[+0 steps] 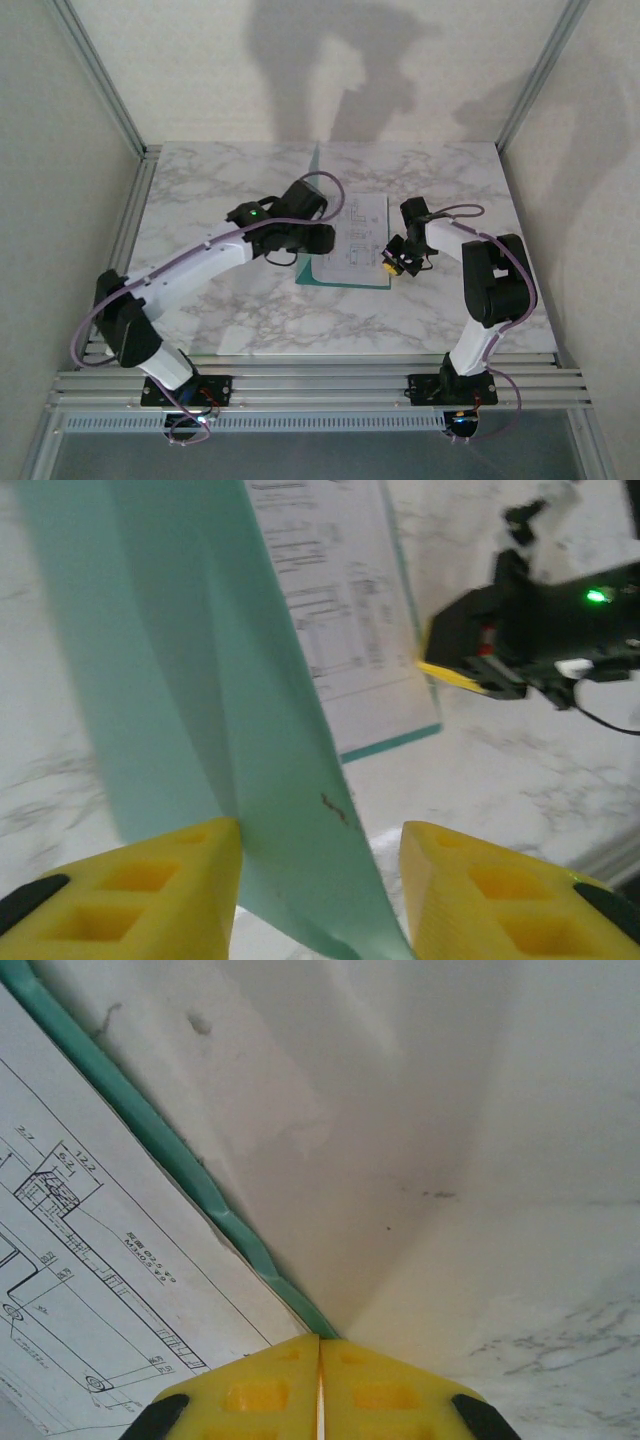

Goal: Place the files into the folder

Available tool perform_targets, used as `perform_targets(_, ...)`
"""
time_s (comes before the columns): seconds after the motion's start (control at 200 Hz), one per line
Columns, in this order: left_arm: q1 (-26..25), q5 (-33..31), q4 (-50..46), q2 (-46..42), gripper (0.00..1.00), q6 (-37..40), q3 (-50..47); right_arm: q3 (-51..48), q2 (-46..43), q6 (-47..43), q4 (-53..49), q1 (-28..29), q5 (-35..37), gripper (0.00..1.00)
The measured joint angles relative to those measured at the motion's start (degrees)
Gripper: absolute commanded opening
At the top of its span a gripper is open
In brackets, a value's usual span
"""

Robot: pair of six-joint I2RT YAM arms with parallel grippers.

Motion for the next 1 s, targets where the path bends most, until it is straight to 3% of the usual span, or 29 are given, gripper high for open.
perform_targets(0.355, -1.79, 9.66, 12.09, 4.79, 0.68, -2.69, 1.70, 0.02, -0.46, 0.04, -0.46, 0.17, 1.11, 0.11)
perform_targets(0.461, -1.66, 9.73, 13.86, 4.79, 0.84, -3.89, 1.70, 0.02, -1.88, 0.24, -2.43, 0.35, 3.82, 0.14)
perform_targets(0.486, -1.55, 9.57, 14.47, 4.72, 0.98, -4.33, 1.51, 0.02, -2.49, 0.46, -3.37, 0.33, 5.09, 0.14)
perform_targets(0.536, -1.25, 9.31, 15.50, 4.11, 1.00, -4.79, 0.50, 0.20, -4.11, 0.72, -5.49, 0.33, 7.48, 0.16)
perform_targets(0.636, 0.61, 7.96, 16.33, 1.07, 1.00, -6.62, -3.10, 1.44, -8.33, 1.44, -9.53, 0.33, 12.15, 0.34)
perform_targets(0.701, 2.64, 6.27, 16.65, -1.70, 1.00, -7.72, -5.40, 2.97, -11.72, 1.16, -11.52, 0.33, 14.99, 0.55)
perform_targets(0.726, 3.54, 5.46, 16.92, -2.95, 0.99, -8.07, -6.23, 3.65, -12.94, 0.57, -12.17, 0.33, 15.98, 0.73)
perform_targets(0.746, 4.22, 4.76, 17.09, -3.87, 1.00, -8.37, -6.75, 4.28, -14.10, 0.57, -12.63, 0.33, 16.74, 0.94)
perform_targets(0.756, 4.59, 4.44, 17.09, -4.39, 0.99, -8.41, -7.08, 4.59, -14.62, 0.37, -12.79, 0.33, 17.11, 0.98)
perform_targets(1.001, 13.66, -8.20, 16.98, -18.40, 1.00, -10.12, -12.70, 8.83, -27.21, -5.92, -12.39, 0.33, 21.55, 0.99)
